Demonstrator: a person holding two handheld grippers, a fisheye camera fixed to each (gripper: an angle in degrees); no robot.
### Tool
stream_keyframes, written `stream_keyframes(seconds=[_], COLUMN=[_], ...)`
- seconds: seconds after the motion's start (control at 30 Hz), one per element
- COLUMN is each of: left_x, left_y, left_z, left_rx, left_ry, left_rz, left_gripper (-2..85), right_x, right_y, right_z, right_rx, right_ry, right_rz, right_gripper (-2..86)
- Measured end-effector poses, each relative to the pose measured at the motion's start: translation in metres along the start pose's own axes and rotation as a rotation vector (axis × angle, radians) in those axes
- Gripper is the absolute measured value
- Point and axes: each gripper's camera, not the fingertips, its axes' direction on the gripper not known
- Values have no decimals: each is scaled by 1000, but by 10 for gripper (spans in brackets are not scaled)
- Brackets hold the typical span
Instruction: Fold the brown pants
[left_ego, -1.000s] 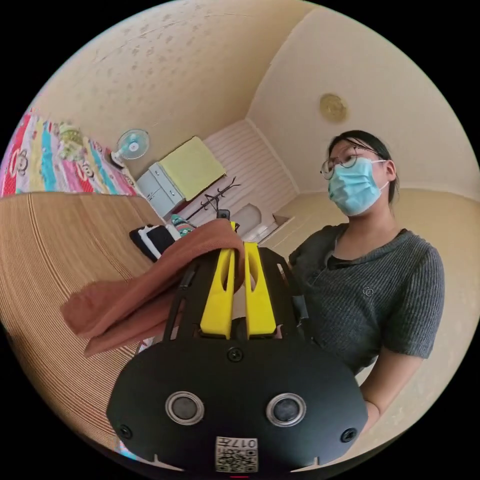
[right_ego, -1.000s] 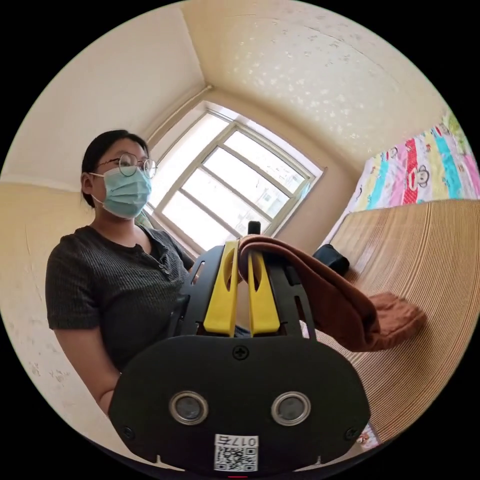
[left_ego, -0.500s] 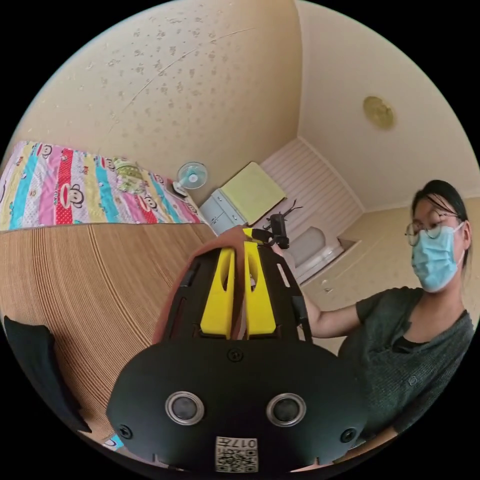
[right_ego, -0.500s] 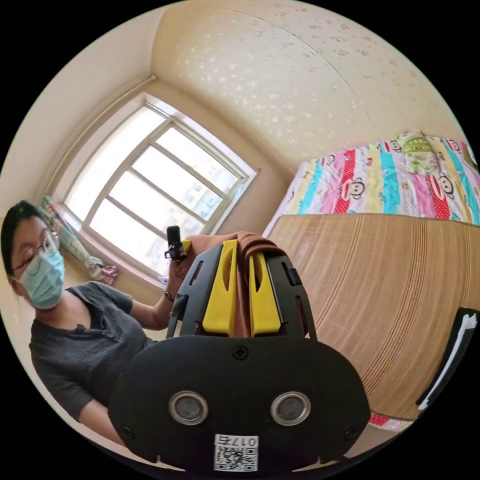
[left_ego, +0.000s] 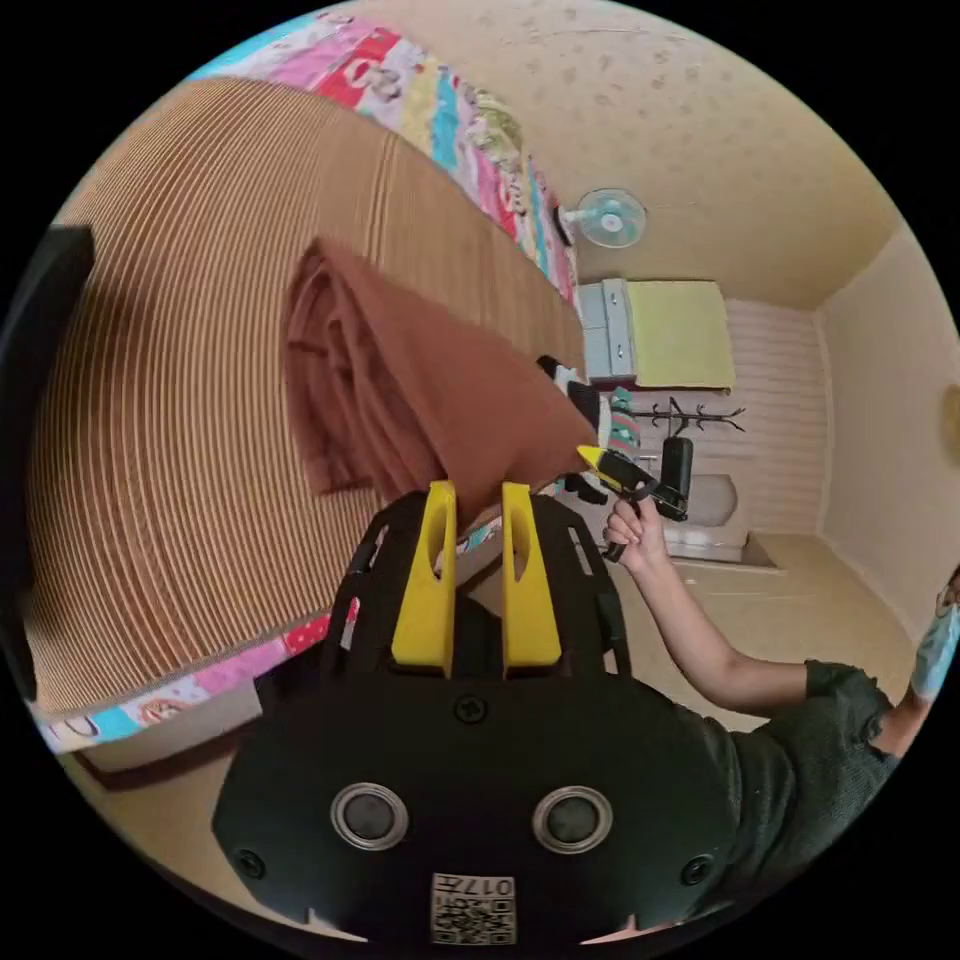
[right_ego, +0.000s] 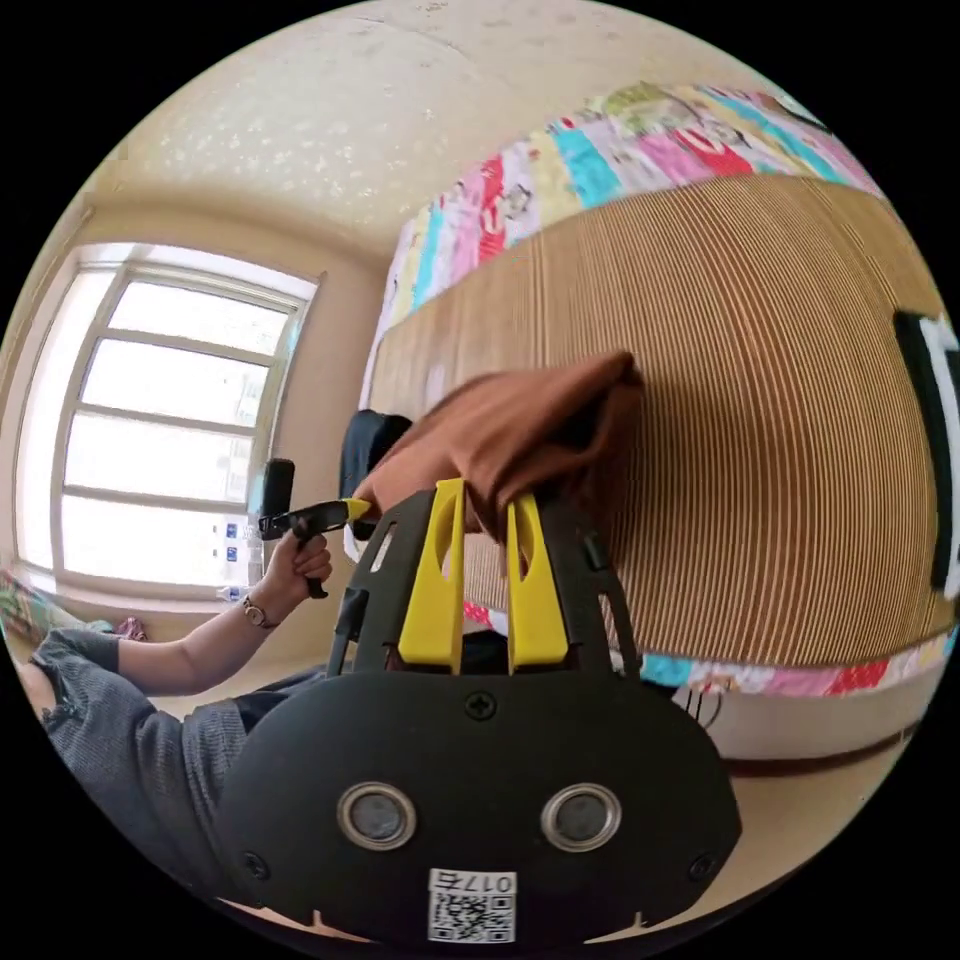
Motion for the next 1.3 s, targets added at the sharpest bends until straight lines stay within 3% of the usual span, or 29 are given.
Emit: stream_keyframes(seconds=[0.17, 0.3, 0.57, 0.67, 0.8, 0.87, 0.93, 1.1, 1.3], left_x=[-79, -95, -82, -88, -78, -71, -73, -77, -41], left_y=[67, 74, -47, -84, -89, -78, -56, 7, 88], left_z=[35, 19, 4, 25, 53, 51, 47, 17, -95], left_rx=[-83, -39, -10, -70, -147, -117, -135, -260, -169], left_ry=[-37, 6, -56, -72, -177, -198, -148, -75, -103], left_rz=[-326, -359, -154, -134, -89, -106, -195, -242, -205], left_gripper=[110, 105, 182, 191, 141, 126, 104, 65, 62], right_x=[115, 147, 153, 172, 189, 184, 186, 140, 10], right_y=[125, 149, -18, -67, -75, -58, -40, 20, 22], right_z=[97, 92, 63, 88, 138, 122, 119, 121, 127], right_rx=[-376, -363, -128, -167, -304, -186, -179, -390, -563], right_ry=[143, 48, -48, -103, -227, -177, -255, -344, -539], right_rz=[391, 479, 276, 266, 275, 315, 423, 443, 287], right_gripper=[63, 94, 205, 213, 181, 164, 148, 107, 68])
